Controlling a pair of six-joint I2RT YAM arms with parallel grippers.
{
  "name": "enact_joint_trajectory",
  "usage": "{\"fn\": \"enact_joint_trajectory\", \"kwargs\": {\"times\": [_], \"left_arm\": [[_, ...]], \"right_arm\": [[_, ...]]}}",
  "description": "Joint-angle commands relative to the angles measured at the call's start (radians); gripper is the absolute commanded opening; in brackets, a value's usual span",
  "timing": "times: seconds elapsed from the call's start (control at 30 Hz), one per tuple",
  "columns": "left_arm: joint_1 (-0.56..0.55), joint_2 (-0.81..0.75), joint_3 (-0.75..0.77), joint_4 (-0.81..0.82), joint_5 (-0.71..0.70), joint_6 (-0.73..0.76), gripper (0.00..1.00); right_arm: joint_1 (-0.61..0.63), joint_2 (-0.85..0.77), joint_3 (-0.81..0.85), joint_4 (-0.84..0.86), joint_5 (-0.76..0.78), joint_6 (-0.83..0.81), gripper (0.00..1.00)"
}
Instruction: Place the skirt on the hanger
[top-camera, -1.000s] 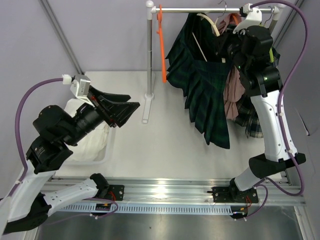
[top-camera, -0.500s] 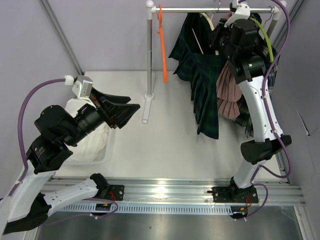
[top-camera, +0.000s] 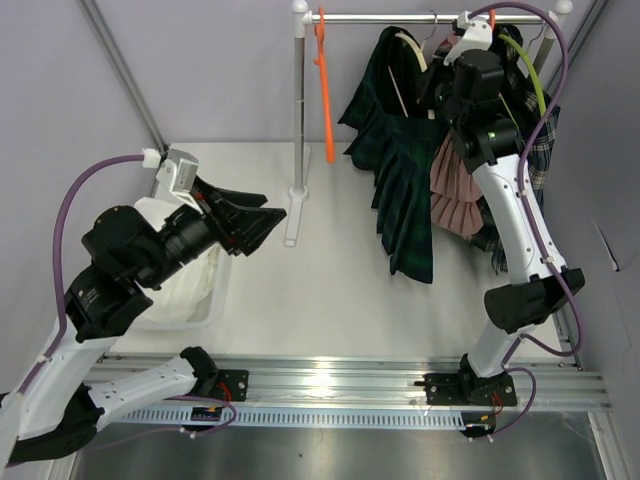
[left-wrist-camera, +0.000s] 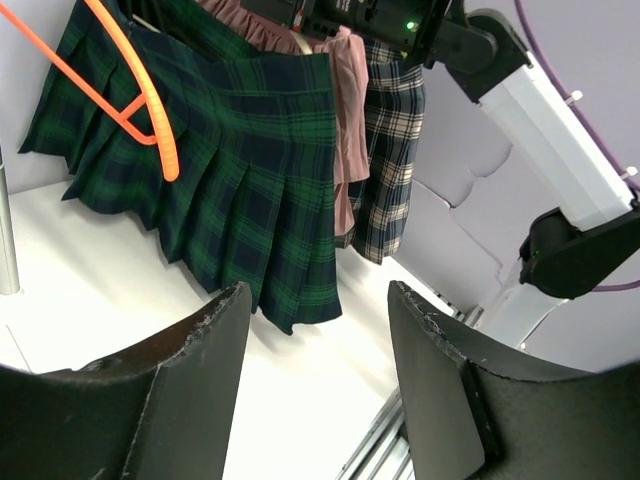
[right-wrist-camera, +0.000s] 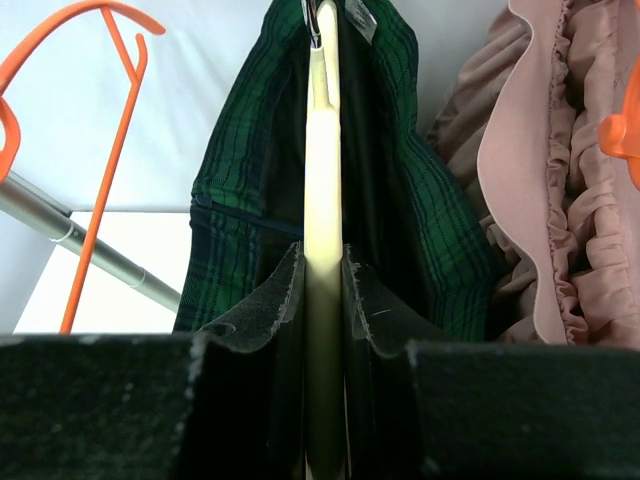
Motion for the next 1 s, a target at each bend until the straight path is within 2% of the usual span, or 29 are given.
{"fn": "enact_joint_trajectory", "kwargs": {"times": [0.0, 0.07, 0.17, 0.2, 0.23, 0.27, 0.37, 0.4, 0.57, 0.67, 0.77, 0.9, 0.97], "left_arm": [[0.0, 0.008, -0.015, 0.014, 0.005, 0.017, 0.62], [0.0, 0.009, -0.021, 0.016, 0.004, 0.017, 0.63], [0.0, 0.008, -0.027, 0.017, -0.002, 0.017, 0.63], [0.0, 0.008, -0.03, 0.019, -0.007, 0.017, 0.63], [0.0, 0.008, -0.03, 0.022, -0.008, 0.017, 0.63], [0.0, 0.009, -0.033, 0.02, -0.011, 0.017, 0.63], [0.0, 0.011, -0.046, 0.031, -0.024, 0.012, 0.63], [0.0, 0.009, -0.05, 0.035, -0.027, 0.011, 0.63], [0.0, 0.003, -0.098, 0.054, -0.105, -0.002, 0.63], [0.0, 0.002, -0.121, 0.045, -0.159, -0.002, 0.63], [0.0, 0.002, -0.133, 0.014, -0.277, -0.025, 0.65], [0.017, 0.02, -0.173, -0.082, -0.601, -0.054, 0.72], [0.096, 0.035, -0.197, -0.121, -0.675, -0.094, 0.76]], "right_arm": [[-0.007, -0.089, -0.006, 0.125, 0.006, 0.005, 0.0], [-0.007, -0.104, -0.043, 0.129, 0.01, 0.014, 0.01], [-0.008, -0.141, -0.089, 0.138, 0.019, 0.032, 0.18], [-0.008, -0.149, -0.095, 0.137, 0.025, 0.035, 0.28], [-0.01, -0.164, -0.101, 0.129, 0.027, 0.047, 0.34], [-0.011, -0.17, -0.11, 0.125, 0.029, 0.052, 0.44], [-0.013, -0.201, -0.129, 0.096, 0.021, 0.09, 0.56], [-0.013, -0.213, -0.15, 0.092, 0.006, 0.103, 0.68], [-0.014, -0.294, -0.218, 0.037, -0.037, 0.175, 0.89], [-0.014, -0.341, -0.274, 0.01, -0.054, 0.199, 0.93], [-0.013, -0.407, -0.34, -0.013, -0.092, 0.235, 0.96], [-0.013, -0.526, -0.445, -0.068, -0.139, 0.278, 0.97], [-0.013, -0.575, -0.529, -0.087, -0.198, 0.299, 0.97]]}}
